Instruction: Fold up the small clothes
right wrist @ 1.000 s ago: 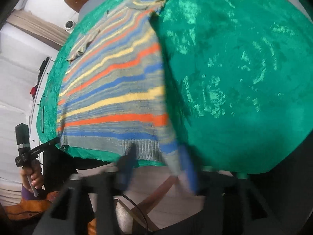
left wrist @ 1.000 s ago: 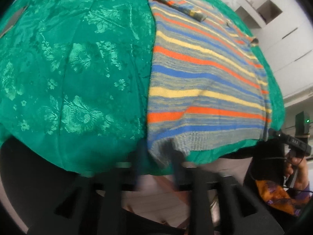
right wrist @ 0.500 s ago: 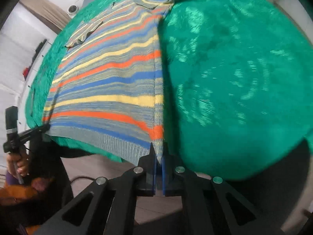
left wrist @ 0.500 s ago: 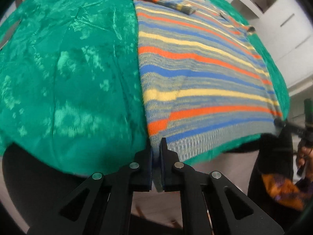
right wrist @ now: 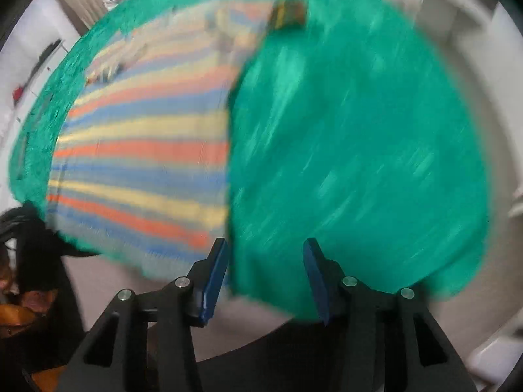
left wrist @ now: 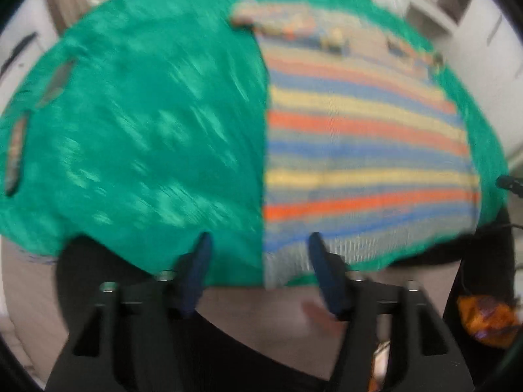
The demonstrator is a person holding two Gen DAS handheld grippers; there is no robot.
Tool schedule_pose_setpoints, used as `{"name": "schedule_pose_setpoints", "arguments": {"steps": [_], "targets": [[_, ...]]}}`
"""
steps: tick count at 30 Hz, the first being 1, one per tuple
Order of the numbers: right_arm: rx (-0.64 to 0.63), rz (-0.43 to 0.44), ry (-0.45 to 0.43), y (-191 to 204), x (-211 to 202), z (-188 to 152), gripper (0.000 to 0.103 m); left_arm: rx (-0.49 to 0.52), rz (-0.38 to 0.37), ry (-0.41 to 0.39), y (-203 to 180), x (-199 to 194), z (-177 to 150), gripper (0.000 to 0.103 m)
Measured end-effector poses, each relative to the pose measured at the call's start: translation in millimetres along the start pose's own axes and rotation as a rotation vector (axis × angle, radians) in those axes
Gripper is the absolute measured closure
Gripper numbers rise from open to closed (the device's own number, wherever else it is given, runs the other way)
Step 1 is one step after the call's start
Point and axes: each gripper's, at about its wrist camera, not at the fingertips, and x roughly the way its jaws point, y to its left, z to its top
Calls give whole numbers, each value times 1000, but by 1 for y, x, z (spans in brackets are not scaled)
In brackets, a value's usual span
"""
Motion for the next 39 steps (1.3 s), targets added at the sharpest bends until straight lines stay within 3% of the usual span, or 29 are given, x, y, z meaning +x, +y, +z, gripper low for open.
{"name": "schedule_pose_setpoints", "arguments": {"steps": [2,5,8,13,15,16,18,20,25,29,32,39], "targets": [[-82,-45,-100,3,-25,38,38,-37,15,-71,9,-16,11,32],[-210,-17,-208,27,-27,96,34,-100,17,-141,14,-23,26,32],[-305,77,-225,54,22,163,35,-156,-14,-150,9,-22,29,32],[-270,82,-180,82,119,240,41,-181,10,-149,6,-23,28,32],[-216,92,-162,78,143,245,69,-191,30,-128,9,-19,23,32],[-161,110,-156,71,148,249,101,-200,41,-111,12,-16,20,32],[-11,176,-226,33,127,247,101,-221,50,-99,21,-13,15,32],[73,160,-293,-11,95,238,101,-243,46,-97,29,-11,13,32],[252,-43,-352,-129,35,196,101,-256,22,-89,28,-1,17,32],[393,-126,-305,-190,33,165,101,-215,-3,-104,5,-1,26,32],[442,-139,-253,-205,51,147,101,-173,-4,-110,-10,-3,31,32],[493,-196,-174,-210,86,115,102,-117,77,-111,-12,-15,29,32]]}}
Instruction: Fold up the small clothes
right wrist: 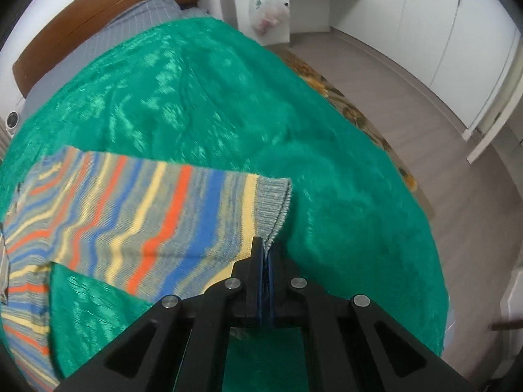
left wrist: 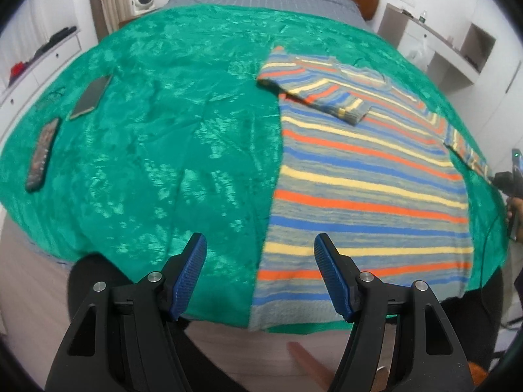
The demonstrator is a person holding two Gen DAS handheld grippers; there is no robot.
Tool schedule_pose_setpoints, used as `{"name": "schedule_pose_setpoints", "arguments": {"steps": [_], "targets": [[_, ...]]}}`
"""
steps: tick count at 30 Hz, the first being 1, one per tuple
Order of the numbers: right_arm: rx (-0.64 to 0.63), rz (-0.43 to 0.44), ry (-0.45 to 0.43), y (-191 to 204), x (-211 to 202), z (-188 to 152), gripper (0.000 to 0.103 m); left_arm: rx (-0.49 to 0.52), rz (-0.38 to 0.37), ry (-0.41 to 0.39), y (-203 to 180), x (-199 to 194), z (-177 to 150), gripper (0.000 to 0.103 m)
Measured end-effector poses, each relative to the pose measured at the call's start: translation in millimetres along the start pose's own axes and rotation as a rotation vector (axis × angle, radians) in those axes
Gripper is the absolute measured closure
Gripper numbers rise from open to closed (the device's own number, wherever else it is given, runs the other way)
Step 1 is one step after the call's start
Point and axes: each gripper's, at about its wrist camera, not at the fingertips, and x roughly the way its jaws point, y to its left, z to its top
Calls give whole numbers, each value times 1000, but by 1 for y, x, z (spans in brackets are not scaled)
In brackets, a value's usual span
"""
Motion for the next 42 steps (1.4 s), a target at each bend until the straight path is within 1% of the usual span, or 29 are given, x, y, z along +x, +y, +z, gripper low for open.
{"name": "schedule_pose_setpoints", "arguments": {"steps": [3,4,5,6,7,8,10,11,12,14,15,17,19,20,21,22,23,24,25,28,29,31,32,33,35,36,38,40,42], "targets": [[-15,-9,-2,6,-1,-2,101,51,36,5,-1,2,12,32],[-25,-10,-9,7,-5,-1,90,76,40,-13,-4,0,20,32],[-33,-26,-14,6,-9,-2,63,117,46,-52,-10,-4,34,32],[-39,-33,-27,3,-18,-6,46,147,48,-80,-16,-7,45,32],[-42,-33,-49,0,-25,-10,26,184,46,-111,-25,-9,57,32],[-41,-31,-91,0,-39,-16,25,230,37,-150,-36,-10,72,31],[-50,7,-125,3,-58,-28,25,338,15,-215,-63,-4,100,25],[-57,50,-138,5,-69,-38,25,404,7,-232,-80,5,113,23],[-60,81,-143,8,-76,-46,25,473,-4,-232,-97,19,124,23],[-73,150,-142,19,-88,-66,25,593,-37,-199,-126,56,138,24],[-80,174,-140,24,-91,-74,25,637,-49,-175,-138,79,142,27],[-103,214,-133,40,-98,-97,25,681,-68,-110,-153,116,146,29],[-125,233,-124,51,-99,-115,25,706,-65,-32,-158,153,146,29],[-142,244,-116,57,-101,-128,25,711,-66,-4,-158,164,145,29],[-151,247,-110,62,-99,-135,25,706,-68,2,-157,170,145,30],[-160,250,-104,66,-98,-143,25,686,-78,4,-155,173,147,34],[-167,253,-100,69,-98,-152,25,637,-96,12,-148,174,152,60],[-171,257,-98,71,-99,-158,25,595,-92,15,-143,173,157,99],[-171,263,-98,73,-99,-162,25,558,-83,10,-140,172,161,98],[-156,282,-117,73,-106,-170,25,354,-96,-82,-95,144,183,99],[-148,286,-135,72,-111,-172,25,252,-96,-113,-68,132,191,99],[-140,286,-165,71,-118,-174,25,62,-59,-154,-12,117,201,99],[-135,281,-185,70,-120,-175,25,-55,-4,-168,27,112,204,99],[-133,277,-196,70,-121,-175,25,-118,45,-170,50,112,205,99],[-130,274,-204,70,-122,-176,25,-253,168,-147,106,118,200,100],[-127,274,-198,71,-120,-177,25,-287,200,-130,121,122,197,100],[-114,278,-184,72,-115,-179,25,-345,240,-86,147,135,190,100],[-109,277,-174,74,-112,-182,25,-362,260,-52,155,148,184,100],[-107,271,-168,76,-109,-184,25,-352,281,-33,153,161,180,100]]}}
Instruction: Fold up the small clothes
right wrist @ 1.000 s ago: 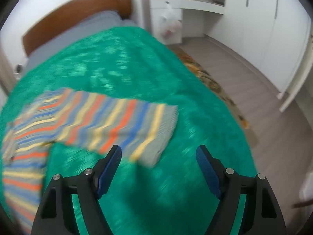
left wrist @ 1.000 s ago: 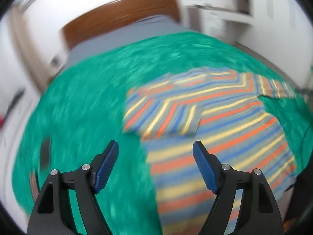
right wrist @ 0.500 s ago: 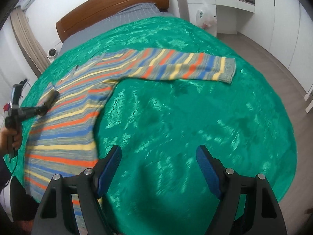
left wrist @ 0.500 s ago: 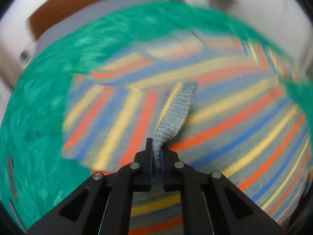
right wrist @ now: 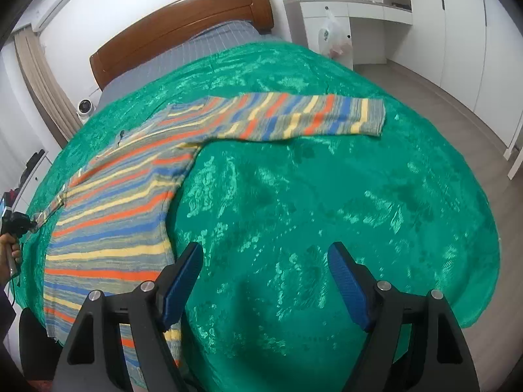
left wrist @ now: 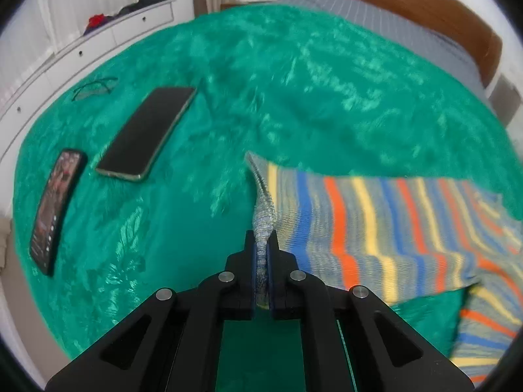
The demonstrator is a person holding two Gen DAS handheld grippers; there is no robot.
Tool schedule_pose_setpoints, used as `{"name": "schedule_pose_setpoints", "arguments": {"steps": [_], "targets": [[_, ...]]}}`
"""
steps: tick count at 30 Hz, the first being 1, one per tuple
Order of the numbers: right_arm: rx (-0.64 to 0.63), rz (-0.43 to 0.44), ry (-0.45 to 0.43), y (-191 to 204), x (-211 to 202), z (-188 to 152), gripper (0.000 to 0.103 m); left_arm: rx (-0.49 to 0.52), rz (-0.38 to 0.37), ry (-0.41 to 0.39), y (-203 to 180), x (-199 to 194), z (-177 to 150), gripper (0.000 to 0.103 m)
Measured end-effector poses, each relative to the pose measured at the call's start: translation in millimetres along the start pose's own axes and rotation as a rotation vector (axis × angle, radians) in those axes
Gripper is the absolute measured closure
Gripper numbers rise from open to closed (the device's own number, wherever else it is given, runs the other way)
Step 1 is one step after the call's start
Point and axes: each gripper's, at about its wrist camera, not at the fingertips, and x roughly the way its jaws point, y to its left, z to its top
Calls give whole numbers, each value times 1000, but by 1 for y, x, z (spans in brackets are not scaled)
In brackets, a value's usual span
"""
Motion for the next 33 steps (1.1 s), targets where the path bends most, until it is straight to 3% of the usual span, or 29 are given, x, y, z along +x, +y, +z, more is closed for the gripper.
{"name": "schedule_pose_setpoints", "arguments": {"steps": [7,10,12,14,20,23,27,33], "targets": [[2,-16,3,0,-4,-5,25,-5,11,8,16,10,-12,95],[-5,-40,-4,-1,-6,-3,25,6,8,-3,23,-9,-23,69],[-4,-54,-23,-1,-9,-1,25,6,-17,-44,30,-29,-33,29],[0,-66,-46,-1,-9,2,20,17,-73,-82,35,-53,-52,16],[-42,-44,-90,13,6,12,19,96,-256,-36,21,-77,-115,8],[-88,-42,-112,22,25,12,19,115,-246,-31,11,-67,-136,7],[-62,-35,-33,15,60,2,19,182,-188,-83,1,-60,-149,2],[-50,3,-34,13,70,-5,3,201,-169,-110,-3,-61,-155,1]]}}
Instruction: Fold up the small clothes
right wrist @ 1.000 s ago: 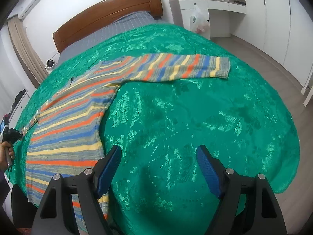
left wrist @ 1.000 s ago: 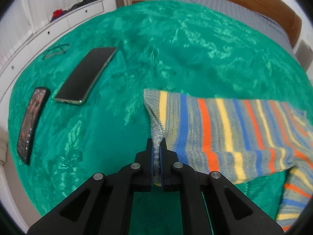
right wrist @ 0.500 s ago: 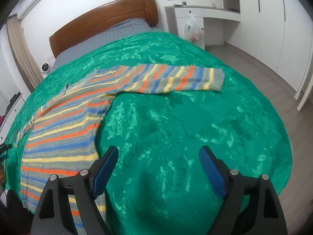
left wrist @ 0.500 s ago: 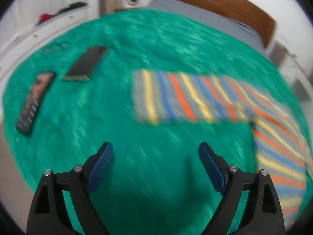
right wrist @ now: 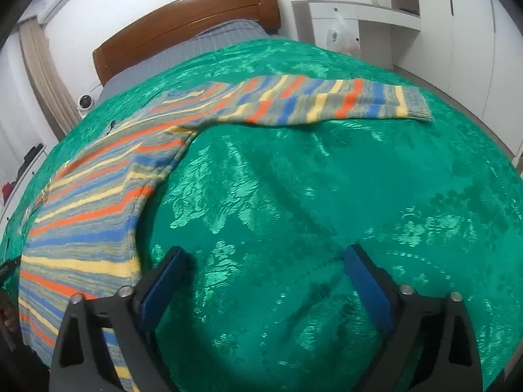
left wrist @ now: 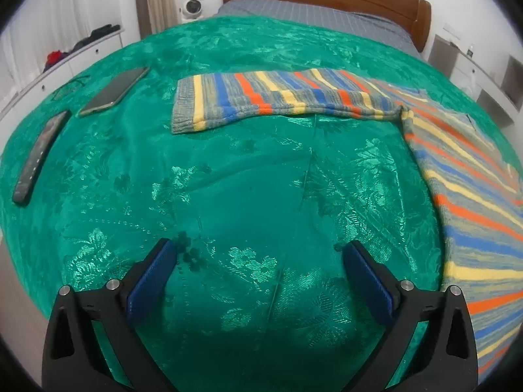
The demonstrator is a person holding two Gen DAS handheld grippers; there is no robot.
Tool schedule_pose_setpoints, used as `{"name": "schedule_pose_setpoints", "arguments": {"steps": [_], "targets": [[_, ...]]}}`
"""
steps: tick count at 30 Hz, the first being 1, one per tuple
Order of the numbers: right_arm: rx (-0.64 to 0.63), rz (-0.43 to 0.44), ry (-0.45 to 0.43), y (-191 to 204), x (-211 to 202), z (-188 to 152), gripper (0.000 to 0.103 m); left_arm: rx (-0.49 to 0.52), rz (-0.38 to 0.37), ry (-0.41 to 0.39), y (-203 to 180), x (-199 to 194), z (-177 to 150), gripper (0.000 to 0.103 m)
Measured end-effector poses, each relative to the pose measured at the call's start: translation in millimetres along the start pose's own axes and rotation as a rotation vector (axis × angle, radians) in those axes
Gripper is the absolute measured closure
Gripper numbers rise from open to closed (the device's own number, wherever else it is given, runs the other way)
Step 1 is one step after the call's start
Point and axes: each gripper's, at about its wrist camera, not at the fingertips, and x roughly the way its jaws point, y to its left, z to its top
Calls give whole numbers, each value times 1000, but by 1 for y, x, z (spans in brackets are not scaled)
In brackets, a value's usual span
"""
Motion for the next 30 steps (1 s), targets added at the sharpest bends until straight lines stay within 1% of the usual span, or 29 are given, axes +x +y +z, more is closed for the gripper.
{"name": "schedule_pose_setpoints", "arguments": {"steps": [1,2,7,16,26,30], "targets": [[-13,-6,-2,3,2,-1,1,4,3,-4,-1,1,-1,1],[-25,-18,-3,6,4,-1,0,6,5,-7,-2,1,-2,0],[-30,-21,-8,6,6,-3,0,-3,11,-20,-2,4,-3,0],[-45,-45,-14,11,9,-5,0,-21,-5,-37,0,6,-2,0],[-53,-64,-21,14,10,-7,0,31,28,-39,-7,7,-4,0],[-56,-69,-23,15,10,-8,0,34,27,-40,-6,8,-5,0]]}}
